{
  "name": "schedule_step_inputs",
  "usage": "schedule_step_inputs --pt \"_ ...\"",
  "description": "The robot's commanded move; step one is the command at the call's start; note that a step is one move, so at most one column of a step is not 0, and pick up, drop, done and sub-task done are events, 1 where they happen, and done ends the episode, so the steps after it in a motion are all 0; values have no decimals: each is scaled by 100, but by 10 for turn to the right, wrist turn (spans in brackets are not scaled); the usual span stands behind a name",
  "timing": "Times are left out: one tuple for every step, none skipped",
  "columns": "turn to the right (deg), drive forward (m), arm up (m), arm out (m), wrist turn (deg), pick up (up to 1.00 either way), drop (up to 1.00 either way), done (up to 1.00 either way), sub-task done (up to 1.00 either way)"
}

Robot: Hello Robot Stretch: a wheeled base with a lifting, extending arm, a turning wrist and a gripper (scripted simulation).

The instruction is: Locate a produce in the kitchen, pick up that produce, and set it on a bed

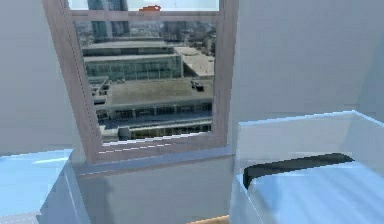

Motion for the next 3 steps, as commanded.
schedule_step_inputs --pt "0 0 -32 0 0 0 0 0 0" --pt "0 0 0 0 0 0 100 0 0" --pt "0 0 10 0 0 0 0 0 0"
